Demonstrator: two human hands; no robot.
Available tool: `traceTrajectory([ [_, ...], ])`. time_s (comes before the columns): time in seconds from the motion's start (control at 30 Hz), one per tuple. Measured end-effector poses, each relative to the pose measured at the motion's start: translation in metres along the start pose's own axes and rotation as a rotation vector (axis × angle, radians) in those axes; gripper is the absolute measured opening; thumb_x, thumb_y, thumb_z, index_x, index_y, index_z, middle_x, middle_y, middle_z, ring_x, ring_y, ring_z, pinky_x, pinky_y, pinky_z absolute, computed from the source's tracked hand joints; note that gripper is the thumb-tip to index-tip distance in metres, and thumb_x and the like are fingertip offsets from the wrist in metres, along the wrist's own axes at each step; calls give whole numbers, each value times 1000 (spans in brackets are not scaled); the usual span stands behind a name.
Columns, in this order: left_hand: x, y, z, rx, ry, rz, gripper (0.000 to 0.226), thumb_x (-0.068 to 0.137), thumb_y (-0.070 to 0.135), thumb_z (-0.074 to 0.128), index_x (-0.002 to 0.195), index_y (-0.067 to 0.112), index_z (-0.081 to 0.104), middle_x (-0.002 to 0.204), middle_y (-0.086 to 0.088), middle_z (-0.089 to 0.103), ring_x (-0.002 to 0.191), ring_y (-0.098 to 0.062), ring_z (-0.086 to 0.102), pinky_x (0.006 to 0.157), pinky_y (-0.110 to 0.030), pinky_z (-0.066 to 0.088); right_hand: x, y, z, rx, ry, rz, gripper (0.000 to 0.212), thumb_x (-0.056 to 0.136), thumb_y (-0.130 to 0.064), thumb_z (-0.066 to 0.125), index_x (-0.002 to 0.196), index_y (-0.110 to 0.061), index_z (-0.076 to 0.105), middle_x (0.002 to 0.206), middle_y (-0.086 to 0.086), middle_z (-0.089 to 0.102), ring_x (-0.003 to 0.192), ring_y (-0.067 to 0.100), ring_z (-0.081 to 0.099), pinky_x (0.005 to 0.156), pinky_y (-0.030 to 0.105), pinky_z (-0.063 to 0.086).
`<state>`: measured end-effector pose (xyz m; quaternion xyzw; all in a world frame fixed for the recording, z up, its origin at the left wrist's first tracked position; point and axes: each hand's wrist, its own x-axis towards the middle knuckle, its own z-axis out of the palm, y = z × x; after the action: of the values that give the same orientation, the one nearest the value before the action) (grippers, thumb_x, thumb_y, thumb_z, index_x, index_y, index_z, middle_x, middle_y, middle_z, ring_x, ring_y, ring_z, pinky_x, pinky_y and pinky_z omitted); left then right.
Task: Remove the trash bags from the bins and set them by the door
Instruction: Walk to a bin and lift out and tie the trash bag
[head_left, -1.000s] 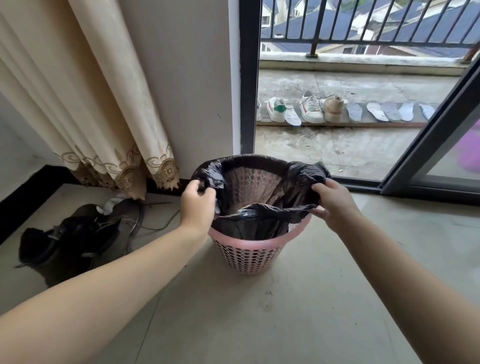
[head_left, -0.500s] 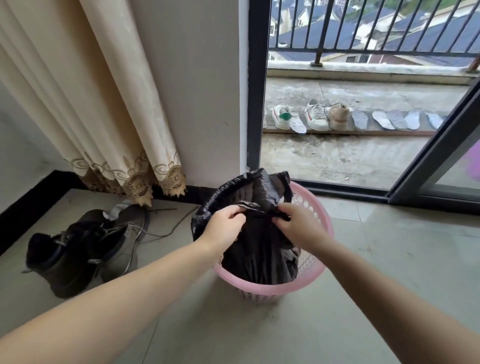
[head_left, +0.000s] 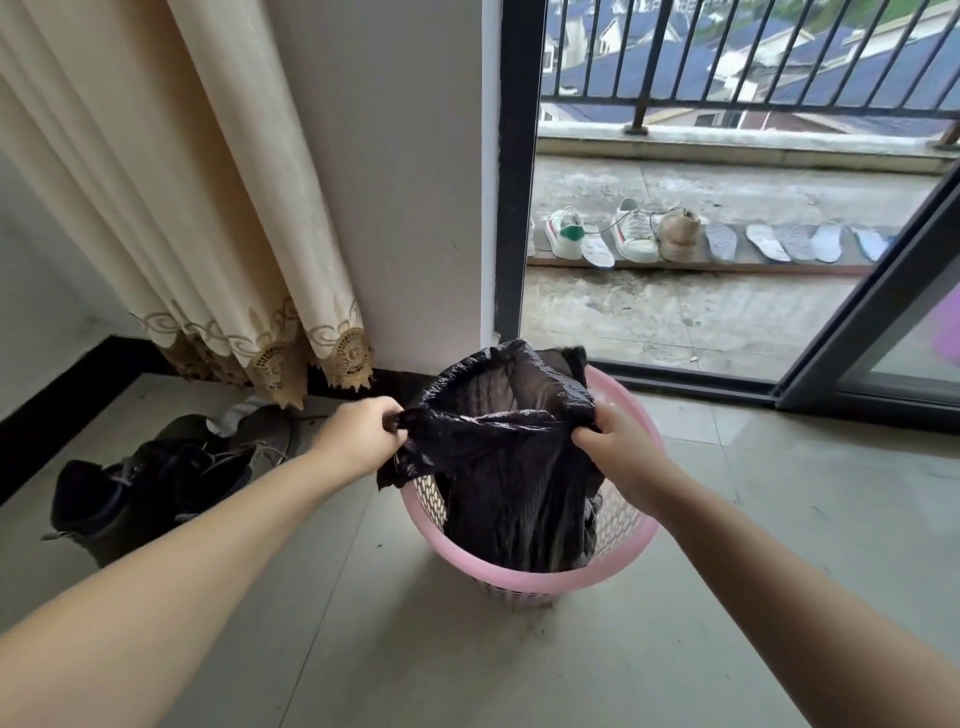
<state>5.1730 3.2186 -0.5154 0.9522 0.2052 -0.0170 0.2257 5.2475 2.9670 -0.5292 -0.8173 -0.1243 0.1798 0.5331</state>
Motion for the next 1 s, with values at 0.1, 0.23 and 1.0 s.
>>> traceTrajectory([
  [0.1, 1, 25, -17, -372, 61, -35, 15, 90, 5, 50, 76, 6, 56, 66, -10, 60, 42, -19, 62, 42, -26, 50, 2, 1, 7, 60, 56, 3, 47, 77, -1, 40, 112, -28, 56, 92, 5, 67, 65, 18, 55, 54, 26, 40],
  [0.23, -19, 72, -9, -481, -110, 212, 15, 84, 1, 59, 87, 13, 67, 85, -7, 67, 82, -20, 69, 79, -36, 57, -6, -13, 20, 59, -16, -74, 69, 89, 2, 41, 139, -44, 26, 123, 0, 55, 78, 6, 63, 59, 22, 52],
  [1.0, 16, 31, 22, -99, 125, 201, 15, 86, 10, 54, 95, 15, 65, 130, -14, 51, 121, -33, 47, 94, -36, 40, -9, -7, -4, -192, -225, -90, 36, 83, 5, 57, 66, -26, 62, 94, -4, 58, 87, 6, 53, 80, 14, 40],
])
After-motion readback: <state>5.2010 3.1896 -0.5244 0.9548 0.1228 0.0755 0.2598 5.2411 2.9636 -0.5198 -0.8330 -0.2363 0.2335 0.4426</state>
